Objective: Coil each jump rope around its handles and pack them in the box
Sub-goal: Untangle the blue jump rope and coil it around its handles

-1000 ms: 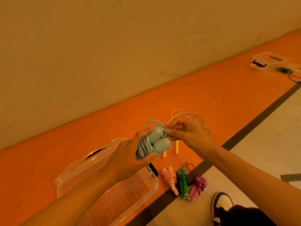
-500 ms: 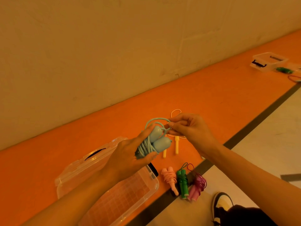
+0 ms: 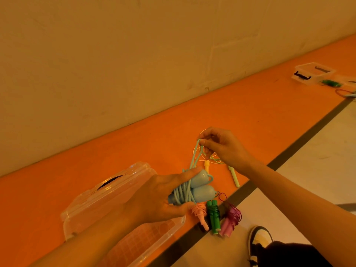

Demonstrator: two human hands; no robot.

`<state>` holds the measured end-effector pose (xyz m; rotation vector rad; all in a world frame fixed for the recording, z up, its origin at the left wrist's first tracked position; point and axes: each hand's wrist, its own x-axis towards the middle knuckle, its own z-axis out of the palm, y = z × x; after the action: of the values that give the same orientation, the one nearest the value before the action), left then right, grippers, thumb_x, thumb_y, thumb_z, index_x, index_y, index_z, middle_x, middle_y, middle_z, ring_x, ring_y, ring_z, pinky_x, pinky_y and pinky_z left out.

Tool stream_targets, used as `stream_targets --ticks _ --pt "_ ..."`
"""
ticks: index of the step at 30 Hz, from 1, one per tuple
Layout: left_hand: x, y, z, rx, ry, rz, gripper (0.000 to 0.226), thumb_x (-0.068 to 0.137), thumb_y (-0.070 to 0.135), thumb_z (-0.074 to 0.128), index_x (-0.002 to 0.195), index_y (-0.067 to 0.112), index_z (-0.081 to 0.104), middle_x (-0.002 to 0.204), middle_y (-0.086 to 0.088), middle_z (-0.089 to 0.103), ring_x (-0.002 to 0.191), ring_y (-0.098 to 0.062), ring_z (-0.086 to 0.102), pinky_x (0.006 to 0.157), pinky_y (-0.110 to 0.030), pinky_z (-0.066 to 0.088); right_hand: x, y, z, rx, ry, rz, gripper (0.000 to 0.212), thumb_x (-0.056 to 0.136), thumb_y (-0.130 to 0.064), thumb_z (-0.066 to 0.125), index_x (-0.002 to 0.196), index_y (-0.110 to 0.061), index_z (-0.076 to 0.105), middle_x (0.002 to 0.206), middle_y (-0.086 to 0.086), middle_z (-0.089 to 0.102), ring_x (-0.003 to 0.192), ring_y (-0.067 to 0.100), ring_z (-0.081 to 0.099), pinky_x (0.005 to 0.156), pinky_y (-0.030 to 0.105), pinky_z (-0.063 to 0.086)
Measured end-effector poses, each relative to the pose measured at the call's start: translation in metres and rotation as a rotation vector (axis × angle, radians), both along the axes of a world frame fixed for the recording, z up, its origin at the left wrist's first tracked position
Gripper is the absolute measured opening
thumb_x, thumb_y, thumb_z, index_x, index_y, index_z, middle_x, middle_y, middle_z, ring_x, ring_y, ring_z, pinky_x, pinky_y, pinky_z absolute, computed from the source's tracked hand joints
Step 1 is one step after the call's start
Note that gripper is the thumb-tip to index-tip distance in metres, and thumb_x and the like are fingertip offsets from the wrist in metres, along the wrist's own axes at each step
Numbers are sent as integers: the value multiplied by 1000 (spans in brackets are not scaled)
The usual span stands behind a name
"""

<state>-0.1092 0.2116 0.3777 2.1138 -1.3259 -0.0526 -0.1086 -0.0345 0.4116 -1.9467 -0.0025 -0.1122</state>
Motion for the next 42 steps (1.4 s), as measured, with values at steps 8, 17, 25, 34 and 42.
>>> stream_targets --ticks 8,17,25,34,42 --pt "-10 -7 9 91 -30 -76 76 90 51 60 154 45 19 79 23 44 62 8 46 55 -8 35 0 -8 -3 -107 73 73 10 97 -7 57 105 -5 64 92 13 64 78 13 57 70 27 47" --pt "2 5 -5 -9 70 132 75 81 66 54 140 73 8 103 25 56 83 -2 61 67 -25 53 -8 1 -21 285 142 -10 6 89 3 67 93 -1 65 82 13 70 72 23 72 64 27 57" --pt "12 11 -9 -117 159 239 74 79 62 59 142 69 19 104 13 67 80 0 63 65 -29 53 -20 23 -17 450 81 -13 11 82 9 69 82 0 63 79 -1 73 76 16 74 69 22 57" --pt "13 10 -9 -137 199 247 74 80 59 59 143 66 21 106 13 67 78 -1 65 63 -31 56 -31 29 -11 467 103 30 10 84 -6 69 93 -9 73 94 6 76 88 20 73 77 25 57" --pt "14 10 -9 -156 201 251 72 82 59 59 145 62 24 83 20 64 64 -1 61 53 -20 48 -34 33 -6 346 4 47 36 78 -14 76 112 -22 69 86 4 75 83 21 73 77 28 57"
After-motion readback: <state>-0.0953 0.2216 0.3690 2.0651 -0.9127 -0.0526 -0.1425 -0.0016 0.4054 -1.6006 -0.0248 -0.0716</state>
